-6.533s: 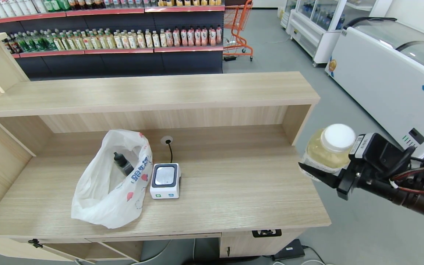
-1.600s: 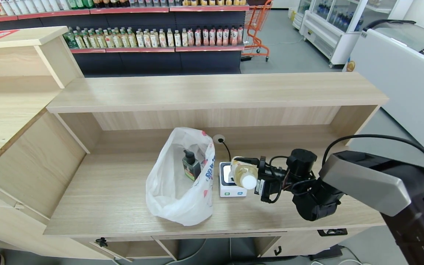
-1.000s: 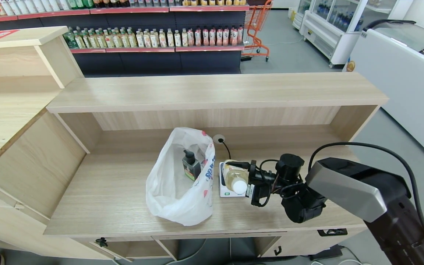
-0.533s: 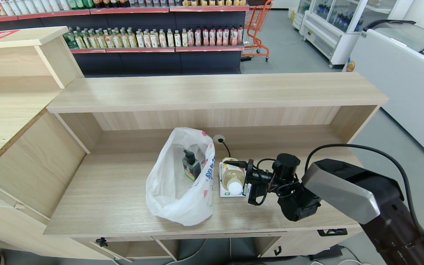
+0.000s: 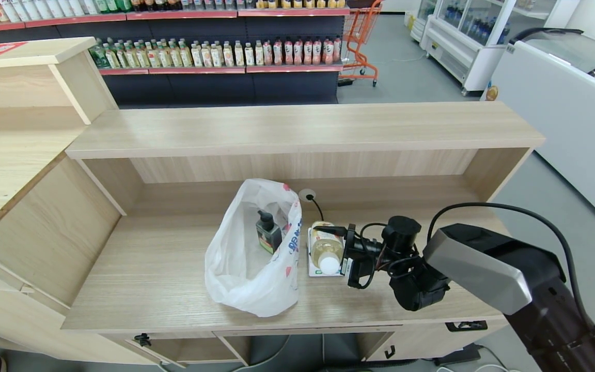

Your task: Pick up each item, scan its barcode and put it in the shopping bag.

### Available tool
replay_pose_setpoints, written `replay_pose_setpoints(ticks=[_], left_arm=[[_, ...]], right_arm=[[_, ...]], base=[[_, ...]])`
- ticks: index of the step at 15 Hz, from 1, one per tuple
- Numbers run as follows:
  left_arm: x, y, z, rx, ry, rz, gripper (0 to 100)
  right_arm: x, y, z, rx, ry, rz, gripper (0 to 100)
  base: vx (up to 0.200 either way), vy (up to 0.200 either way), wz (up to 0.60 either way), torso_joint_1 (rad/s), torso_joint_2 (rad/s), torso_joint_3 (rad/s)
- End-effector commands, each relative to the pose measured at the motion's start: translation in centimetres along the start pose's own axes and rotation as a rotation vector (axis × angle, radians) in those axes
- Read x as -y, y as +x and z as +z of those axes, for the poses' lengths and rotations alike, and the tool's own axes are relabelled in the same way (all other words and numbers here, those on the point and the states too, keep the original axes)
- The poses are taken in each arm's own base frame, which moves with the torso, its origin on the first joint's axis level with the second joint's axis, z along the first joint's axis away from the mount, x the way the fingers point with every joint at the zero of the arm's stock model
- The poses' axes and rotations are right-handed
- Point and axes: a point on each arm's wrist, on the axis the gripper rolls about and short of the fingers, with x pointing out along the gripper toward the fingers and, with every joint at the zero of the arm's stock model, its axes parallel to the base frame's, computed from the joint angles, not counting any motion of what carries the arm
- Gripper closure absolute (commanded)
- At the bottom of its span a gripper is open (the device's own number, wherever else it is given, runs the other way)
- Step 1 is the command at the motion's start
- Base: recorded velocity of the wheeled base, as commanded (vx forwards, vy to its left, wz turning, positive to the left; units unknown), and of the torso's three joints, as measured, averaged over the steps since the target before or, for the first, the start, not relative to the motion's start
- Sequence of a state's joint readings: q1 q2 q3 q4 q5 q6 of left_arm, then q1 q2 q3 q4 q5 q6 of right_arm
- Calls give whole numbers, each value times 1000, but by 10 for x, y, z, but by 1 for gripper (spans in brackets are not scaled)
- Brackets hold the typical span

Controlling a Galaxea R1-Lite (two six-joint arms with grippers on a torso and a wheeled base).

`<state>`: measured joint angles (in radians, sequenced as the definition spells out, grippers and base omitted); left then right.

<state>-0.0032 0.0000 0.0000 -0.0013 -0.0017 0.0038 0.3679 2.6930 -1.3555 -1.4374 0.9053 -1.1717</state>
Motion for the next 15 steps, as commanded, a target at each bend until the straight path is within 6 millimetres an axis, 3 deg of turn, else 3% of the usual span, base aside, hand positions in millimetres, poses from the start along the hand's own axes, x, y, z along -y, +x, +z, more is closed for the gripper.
replay_pose_setpoints(ticks=[1, 5, 7, 9, 10, 13, 15], left_arm=[[0, 0, 0, -1, 1, 0, 0], [0, 0, 0, -1, -1, 0, 0], [0, 0, 0, -1, 1, 0, 0], [0, 0, 0, -1, 1, 0, 0], [0, 0, 0, -1, 1, 0, 0], [0, 0, 0, -1, 1, 0, 0], [0, 0, 0, -1, 1, 0, 0]], right_arm=[[16, -1, 4, 12, -26, -20, 100], [78, -51, 22, -26, 85, -82, 100], [125, -78, 56, -40, 193, -129, 100], [153, -90, 87, -17, 319, -161, 100], [168, -102, 117, -33, 474, -197, 100], [160, -115, 147, -273, 782, -342, 100], [155, -101, 160, -451, 1042, -561, 100]], base=[[0, 0, 0, 0, 0, 0], [0, 0, 0, 0, 0, 0], [0, 0, 0, 0, 0, 0], [0, 0, 0, 0, 0, 0], [0, 0, 0, 0, 0, 0], [0, 0, 0, 0, 0, 0], [0, 0, 0, 0, 0, 0]])
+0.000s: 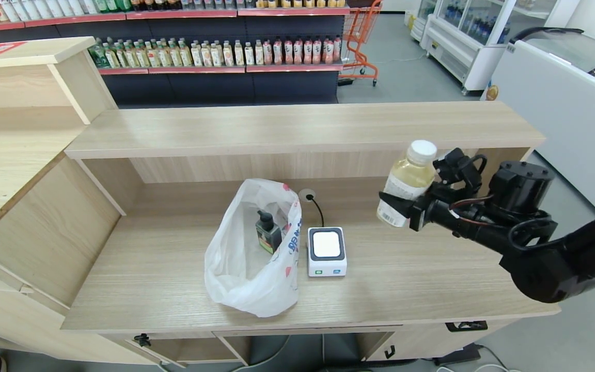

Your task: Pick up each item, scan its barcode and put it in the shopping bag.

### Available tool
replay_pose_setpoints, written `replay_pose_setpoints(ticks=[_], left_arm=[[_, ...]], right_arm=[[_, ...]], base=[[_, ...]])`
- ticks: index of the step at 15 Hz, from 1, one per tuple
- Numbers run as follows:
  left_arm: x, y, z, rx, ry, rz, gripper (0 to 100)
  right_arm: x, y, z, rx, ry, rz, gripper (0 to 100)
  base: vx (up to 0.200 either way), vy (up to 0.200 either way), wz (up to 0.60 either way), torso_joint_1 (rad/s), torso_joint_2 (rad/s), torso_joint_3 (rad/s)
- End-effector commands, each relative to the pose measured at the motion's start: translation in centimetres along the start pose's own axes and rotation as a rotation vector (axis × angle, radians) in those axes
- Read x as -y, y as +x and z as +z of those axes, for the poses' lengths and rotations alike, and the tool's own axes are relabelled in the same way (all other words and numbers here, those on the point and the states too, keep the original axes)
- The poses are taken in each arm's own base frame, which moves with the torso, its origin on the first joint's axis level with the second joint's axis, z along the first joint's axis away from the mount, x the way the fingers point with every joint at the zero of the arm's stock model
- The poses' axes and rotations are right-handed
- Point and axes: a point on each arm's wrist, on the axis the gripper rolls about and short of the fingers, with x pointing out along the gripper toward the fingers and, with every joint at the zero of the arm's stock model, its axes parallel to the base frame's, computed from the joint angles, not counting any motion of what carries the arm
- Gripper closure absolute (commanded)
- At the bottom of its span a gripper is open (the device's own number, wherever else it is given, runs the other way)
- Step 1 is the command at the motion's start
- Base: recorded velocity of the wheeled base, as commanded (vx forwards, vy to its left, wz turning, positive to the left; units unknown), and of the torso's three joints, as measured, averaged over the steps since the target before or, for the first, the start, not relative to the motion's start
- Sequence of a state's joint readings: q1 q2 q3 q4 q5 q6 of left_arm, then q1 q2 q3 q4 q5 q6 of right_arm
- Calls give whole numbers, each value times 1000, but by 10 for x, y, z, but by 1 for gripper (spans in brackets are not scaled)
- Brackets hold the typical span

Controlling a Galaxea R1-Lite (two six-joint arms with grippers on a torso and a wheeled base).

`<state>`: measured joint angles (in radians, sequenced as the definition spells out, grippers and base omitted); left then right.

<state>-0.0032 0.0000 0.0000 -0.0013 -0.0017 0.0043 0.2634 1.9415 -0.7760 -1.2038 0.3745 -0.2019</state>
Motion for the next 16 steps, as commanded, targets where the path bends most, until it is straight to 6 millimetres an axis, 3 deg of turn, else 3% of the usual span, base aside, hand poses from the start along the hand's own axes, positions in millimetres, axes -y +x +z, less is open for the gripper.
replay_pose_setpoints(ticks=[1, 8, 13, 16], left_arm=[[0, 0, 0, -1, 0, 0, 0], [0, 0, 0, -1, 0, 0, 0], [0, 0, 0, -1, 0, 0, 0], [0, 0, 0, 0, 2, 0, 0]], right_arm=[[-30, -9, 33, 13, 204, -126, 100], [-66, -12, 16, -71, 294, -88, 100], [-73, -15, 8, -104, 300, -72, 100], [-74, -13, 8, -103, 306, -63, 100]], base=[[0, 0, 0, 0, 0, 0], [0, 0, 0, 0, 0, 0], [0, 0, 0, 0, 0, 0], [0, 200, 0, -6, -4, 1]])
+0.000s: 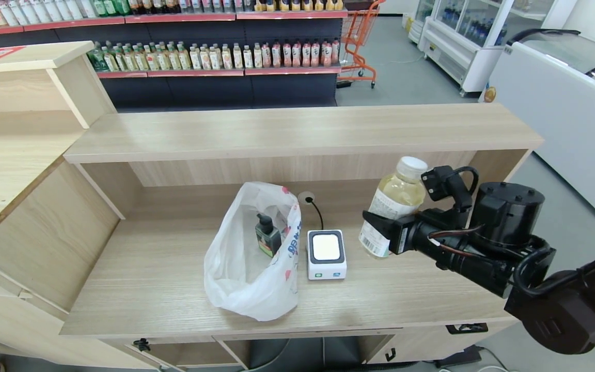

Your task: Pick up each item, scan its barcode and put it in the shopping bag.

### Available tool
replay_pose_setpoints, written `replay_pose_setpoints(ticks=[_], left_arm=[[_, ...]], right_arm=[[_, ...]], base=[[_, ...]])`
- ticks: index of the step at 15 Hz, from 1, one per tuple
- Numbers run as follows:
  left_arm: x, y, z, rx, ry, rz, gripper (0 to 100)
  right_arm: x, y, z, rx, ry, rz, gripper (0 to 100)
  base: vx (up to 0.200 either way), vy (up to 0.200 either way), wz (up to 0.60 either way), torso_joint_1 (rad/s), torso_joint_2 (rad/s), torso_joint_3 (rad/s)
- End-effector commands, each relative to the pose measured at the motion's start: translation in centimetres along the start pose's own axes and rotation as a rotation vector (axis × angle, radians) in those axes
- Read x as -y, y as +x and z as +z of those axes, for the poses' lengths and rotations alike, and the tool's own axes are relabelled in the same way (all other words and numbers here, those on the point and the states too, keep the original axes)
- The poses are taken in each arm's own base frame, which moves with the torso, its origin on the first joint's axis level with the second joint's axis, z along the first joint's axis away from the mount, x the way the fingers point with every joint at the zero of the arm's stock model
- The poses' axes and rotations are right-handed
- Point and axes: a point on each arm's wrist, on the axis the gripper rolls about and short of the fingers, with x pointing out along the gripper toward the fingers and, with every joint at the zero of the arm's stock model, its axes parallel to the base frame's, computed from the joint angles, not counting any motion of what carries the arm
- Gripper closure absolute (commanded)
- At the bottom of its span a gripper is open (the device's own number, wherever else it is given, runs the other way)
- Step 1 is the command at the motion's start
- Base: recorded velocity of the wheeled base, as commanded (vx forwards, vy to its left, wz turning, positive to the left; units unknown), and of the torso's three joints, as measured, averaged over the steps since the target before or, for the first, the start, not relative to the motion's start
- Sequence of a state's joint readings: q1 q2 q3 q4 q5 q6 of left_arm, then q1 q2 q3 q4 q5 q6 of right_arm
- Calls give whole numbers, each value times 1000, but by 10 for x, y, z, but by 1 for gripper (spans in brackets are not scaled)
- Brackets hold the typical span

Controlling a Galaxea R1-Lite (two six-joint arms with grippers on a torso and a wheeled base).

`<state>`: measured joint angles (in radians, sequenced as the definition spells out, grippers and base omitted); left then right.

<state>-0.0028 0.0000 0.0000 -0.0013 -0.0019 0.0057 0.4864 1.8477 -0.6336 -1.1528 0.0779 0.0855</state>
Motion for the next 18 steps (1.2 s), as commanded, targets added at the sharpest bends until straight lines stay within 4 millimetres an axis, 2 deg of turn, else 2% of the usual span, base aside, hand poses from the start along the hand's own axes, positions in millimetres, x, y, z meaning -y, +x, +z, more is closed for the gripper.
replay_pose_setpoints(ticks=[1, 2, 5, 7, 8, 9, 11, 18], left_arm=[[0, 0, 0, 0, 0, 0, 0], [0, 0, 0, 0, 0, 0, 0], [0, 0, 0, -1, 0, 0, 0], [0, 0, 0, -1, -1, 0, 0], [0, 0, 0, -1, -1, 0, 0], [0, 0, 0, 0, -1, 0, 0], [0, 0, 0, 0, -1, 0, 0], [0, 0, 0, 0, -1, 0, 0]], right_arm=[[-5, 4, -2, -6, 10, 18, 100], [-7, 6, -5, -15, 14, 23, 100], [-22, 34, -16, -28, 37, 67, 100], [-30, 54, -34, -58, 51, 87, 100], [-32, 57, -41, -75, 53, 93, 100], [-36, 63, -57, -112, 47, 97, 100], [-45, 74, -76, -109, 41, 111, 100], [-59, 120, -91, -45, -71, 155, 100]], base=[[0, 200, 0, 2, -2, 12], [0, 200, 0, 32, 7, -2], [0, 133, 0, 3, 5, 2], [0, 0, 0, 0, 0, 0], [0, 0, 0, 0, 0, 0], [0, 0, 0, 0, 0, 0], [0, 0, 0, 0, 0, 0], [0, 0, 0, 0, 0, 0]])
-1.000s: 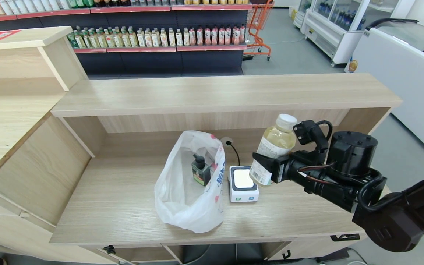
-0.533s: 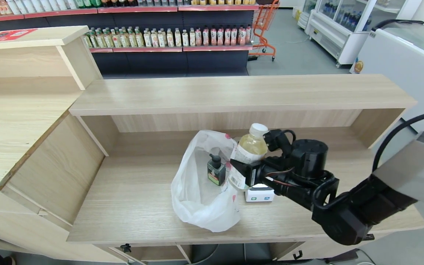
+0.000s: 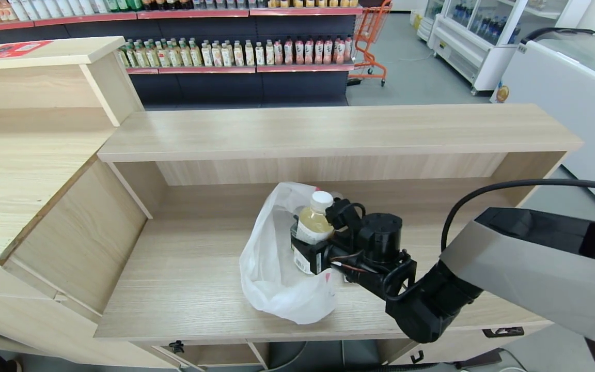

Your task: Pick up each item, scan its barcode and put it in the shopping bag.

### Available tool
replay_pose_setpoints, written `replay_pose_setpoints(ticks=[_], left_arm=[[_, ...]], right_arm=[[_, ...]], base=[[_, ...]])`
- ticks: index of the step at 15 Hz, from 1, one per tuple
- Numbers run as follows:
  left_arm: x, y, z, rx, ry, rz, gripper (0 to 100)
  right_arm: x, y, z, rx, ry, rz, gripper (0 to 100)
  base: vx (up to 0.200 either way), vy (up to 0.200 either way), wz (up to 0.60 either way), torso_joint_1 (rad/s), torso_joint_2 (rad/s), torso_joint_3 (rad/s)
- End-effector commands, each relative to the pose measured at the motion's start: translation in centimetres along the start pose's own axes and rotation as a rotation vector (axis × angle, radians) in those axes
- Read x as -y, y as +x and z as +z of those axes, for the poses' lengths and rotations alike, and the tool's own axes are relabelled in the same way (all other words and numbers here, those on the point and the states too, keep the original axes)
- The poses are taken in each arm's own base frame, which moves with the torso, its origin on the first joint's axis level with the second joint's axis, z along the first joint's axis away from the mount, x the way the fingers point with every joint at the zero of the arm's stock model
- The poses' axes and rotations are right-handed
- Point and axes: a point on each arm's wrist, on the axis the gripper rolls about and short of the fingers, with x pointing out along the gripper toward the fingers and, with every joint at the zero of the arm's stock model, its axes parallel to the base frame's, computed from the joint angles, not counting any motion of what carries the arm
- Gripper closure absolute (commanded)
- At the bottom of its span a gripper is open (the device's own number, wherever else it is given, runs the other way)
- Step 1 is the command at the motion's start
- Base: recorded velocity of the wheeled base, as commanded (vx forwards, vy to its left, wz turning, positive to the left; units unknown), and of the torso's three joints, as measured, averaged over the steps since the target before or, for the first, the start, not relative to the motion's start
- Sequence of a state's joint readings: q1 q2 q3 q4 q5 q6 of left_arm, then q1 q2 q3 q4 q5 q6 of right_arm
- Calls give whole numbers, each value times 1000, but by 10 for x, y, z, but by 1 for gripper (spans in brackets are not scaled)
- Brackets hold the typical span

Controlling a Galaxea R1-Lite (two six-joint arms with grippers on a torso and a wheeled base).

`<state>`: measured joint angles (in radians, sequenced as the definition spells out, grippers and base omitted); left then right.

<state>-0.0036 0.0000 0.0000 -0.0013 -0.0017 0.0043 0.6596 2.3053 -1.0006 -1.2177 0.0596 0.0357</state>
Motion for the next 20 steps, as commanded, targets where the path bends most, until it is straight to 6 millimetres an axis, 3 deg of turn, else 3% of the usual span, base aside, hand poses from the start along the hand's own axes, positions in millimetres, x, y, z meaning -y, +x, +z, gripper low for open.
replay_pose_setpoints(ticks=[1, 7, 13, 17, 20], left_arm=[[0, 0, 0, -1, 0, 1, 0], [0, 0, 0, -1, 0, 1, 0], [0, 0, 0, -1, 0, 1, 0], [0, 0, 0, -1, 0, 1, 0], [0, 0, 0, 0, 0, 1, 0]], right_arm=[[-5, 16, -12, -13, -15, 14, 100], [-7, 28, -53, -87, -164, 21, 100], [-20, 55, -45, 6, -171, 47, 100], [-18, 61, -72, -31, -226, 44, 100], [-15, 62, -79, -29, -264, 38, 100]], base=[[0, 0, 0, 0, 0, 0], [0, 0, 0, 0, 0, 0], [0, 0, 0, 0, 0, 0], [0, 0, 0, 0, 0, 0], [0, 0, 0, 0, 0, 0]])
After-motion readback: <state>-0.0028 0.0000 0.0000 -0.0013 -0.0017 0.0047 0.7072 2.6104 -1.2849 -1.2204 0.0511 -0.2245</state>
